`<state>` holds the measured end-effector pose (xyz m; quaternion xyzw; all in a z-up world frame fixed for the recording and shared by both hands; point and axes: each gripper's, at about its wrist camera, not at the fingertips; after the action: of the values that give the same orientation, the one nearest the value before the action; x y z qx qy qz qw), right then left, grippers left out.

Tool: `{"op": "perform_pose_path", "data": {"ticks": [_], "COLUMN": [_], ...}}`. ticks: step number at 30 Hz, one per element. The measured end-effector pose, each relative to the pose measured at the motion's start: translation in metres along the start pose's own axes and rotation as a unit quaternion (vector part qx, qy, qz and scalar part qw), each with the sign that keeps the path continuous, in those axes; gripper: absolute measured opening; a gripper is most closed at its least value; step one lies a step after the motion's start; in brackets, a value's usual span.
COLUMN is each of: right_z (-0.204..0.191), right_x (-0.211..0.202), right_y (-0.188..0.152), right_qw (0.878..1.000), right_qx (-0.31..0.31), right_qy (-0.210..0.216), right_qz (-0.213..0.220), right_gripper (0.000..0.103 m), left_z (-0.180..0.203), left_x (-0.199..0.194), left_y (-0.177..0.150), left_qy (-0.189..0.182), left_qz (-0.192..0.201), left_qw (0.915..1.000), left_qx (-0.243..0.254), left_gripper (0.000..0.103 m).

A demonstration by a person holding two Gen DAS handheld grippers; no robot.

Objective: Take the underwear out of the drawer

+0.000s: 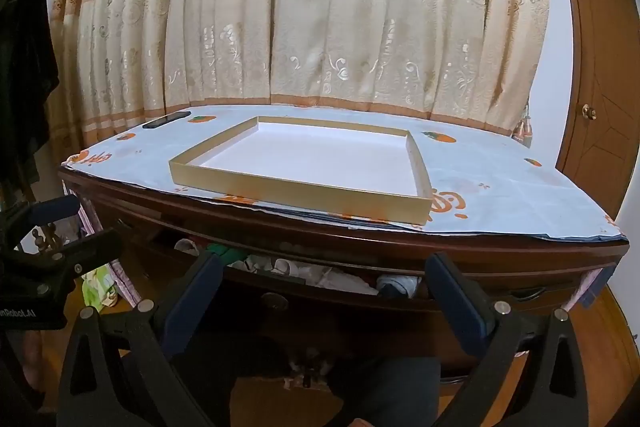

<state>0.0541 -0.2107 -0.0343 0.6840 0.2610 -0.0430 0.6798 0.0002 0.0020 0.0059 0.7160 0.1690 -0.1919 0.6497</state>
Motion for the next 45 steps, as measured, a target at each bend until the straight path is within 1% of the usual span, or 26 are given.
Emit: {"op": "perform_pose_path", "data": {"ticks": [13, 14, 45], "right_z": [-0.0007, -0.0007, -0.004], "right_x": [-0.0003, -0.0002, -0.002], "right_y": [-0.0007, -0.0007, -0.0021], "right_qw": [1.0, 1.0, 1.0], "right_qx": [0.0, 0.0, -0.002], "right_qy": [0.0, 0.0, 0.0], "right_qz": [0.0, -0.001, 0.001], "right_gripper": [0.103, 0.103, 0.103], "left_z": [-0.0015, 0.0037, 0.0038], "left_x": [-0.0023, -0.0018, -0.0022], "left_y": [0.0034, -0.0001, -0.0001], "left_qy": [0.001, 0.002, 0.002], "left_qz": [0.0, 0.001, 0.002], "left_qw": [1.0, 1.0, 1.0], "left_qx": [0.004, 0.007, 0.007], "left_gripper": [0.103, 0.103, 0.103]}}
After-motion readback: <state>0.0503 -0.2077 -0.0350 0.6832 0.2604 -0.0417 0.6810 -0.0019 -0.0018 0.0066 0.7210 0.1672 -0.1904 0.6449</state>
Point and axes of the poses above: each gripper's, at about its wrist camera, not at the fingertips, and x roughly the way its jaws point, z to its right, y to its top, and after that the axes turned 9 degrees about x, right-handed
